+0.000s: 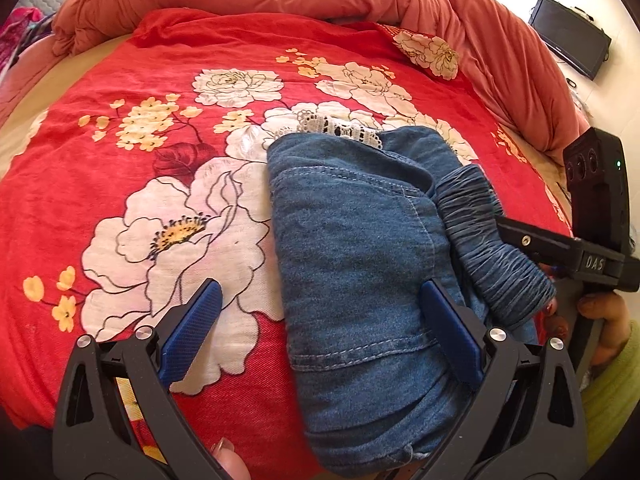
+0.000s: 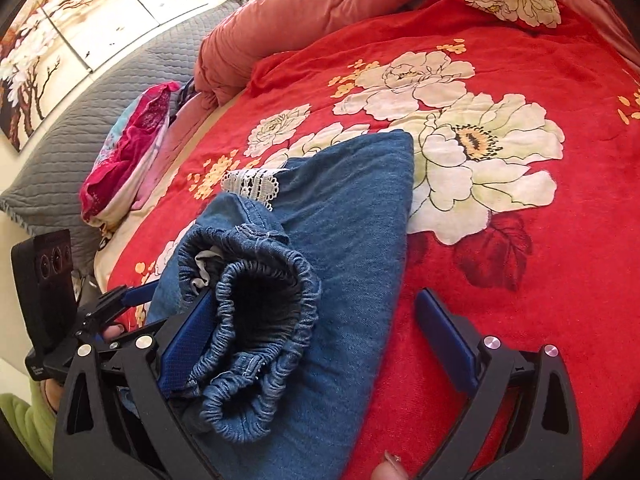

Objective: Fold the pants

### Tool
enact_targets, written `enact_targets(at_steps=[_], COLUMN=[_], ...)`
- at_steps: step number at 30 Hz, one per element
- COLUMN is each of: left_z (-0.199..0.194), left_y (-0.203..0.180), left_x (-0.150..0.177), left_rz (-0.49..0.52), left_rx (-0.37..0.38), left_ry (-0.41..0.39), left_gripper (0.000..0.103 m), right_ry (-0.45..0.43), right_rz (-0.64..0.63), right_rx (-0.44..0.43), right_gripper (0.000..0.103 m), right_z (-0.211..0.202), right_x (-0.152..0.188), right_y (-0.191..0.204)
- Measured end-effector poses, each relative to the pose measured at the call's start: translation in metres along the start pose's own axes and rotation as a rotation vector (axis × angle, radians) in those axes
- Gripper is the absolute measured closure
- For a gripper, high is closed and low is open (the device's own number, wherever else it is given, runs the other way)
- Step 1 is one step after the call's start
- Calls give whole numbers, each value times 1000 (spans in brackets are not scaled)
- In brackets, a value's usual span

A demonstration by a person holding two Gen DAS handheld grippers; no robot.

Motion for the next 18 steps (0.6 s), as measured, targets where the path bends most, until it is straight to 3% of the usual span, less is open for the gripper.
enact_targets(at_steps=[2, 4, 6, 7, 11, 18], left_z=[2, 3, 3, 3, -5, -22], left_y=[-3, -7, -14, -16, -20, -32], left_x=[0, 2, 3, 3, 0, -31], left_rz=[1, 6, 11, 17, 18, 56], left_rx=[14, 36, 68, 68, 69, 66], left_ry=[4, 13, 21, 18, -3, -82], left_gripper=[10, 21, 43, 45, 60, 62], right_ry=[-9, -18, -34, -43, -95, -146], right_rz=[-9, -8, -14, -21, -78, -185], right_rx=[-20, -53, -69, -69, -48, -2], right_gripper=[28, 43, 53, 57, 67, 68], right_z=[0, 0, -1, -2, -15, -31], right_x=[1, 3, 3, 4, 0, -32], right_y=[2, 5, 7, 9, 21, 37])
Point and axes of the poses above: each gripper's, at about its wrist camera, not at the fingertips, and z roughly the way its jaws point, y to its left, x to its underside, the point moved 4 cm from there along z, roughly the way its jaws point, and after that the axes turned 12 degrees about -z, right-handed, at the moved point
